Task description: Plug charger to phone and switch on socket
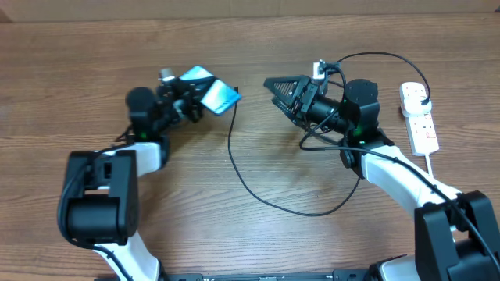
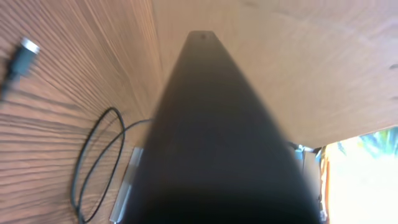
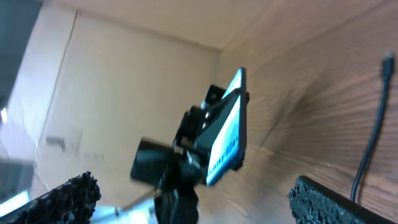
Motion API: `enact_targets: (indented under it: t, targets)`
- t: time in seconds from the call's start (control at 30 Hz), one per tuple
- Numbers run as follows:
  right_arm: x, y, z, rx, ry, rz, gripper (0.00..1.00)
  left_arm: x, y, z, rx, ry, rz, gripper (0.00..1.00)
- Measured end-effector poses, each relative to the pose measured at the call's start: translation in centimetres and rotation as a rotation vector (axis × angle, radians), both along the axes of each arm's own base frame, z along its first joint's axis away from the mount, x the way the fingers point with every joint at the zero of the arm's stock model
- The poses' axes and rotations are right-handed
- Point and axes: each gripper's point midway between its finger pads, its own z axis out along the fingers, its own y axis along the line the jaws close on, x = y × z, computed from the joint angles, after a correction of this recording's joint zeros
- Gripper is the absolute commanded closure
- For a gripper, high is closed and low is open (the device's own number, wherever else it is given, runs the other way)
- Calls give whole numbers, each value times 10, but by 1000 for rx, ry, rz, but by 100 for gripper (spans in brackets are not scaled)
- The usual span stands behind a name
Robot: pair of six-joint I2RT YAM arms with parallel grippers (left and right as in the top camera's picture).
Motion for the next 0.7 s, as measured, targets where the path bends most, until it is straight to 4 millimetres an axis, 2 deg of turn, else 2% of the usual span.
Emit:
enact_targets:
  t: [0.1,0.23,0.53,0.6,0.7]
  targets:
    - [-8,5,-7,-54,-52,52,0,-5,15,1,-9,2,-30,96]
    - [-16,7,-22,-111,-47,91,0,-15,24,1,-25,12,-97,96]
    - [-19,11,-27,-159,-108,107,0,-34,19,-9,-62,98,-206,96]
    - [-21,18,-34,-191,-100,101,0,-35,18,-8,-64,98,-214,96]
    - [-28,27,-59,-298,-42,78,0,-36,21,-8,-66,97,-213,96]
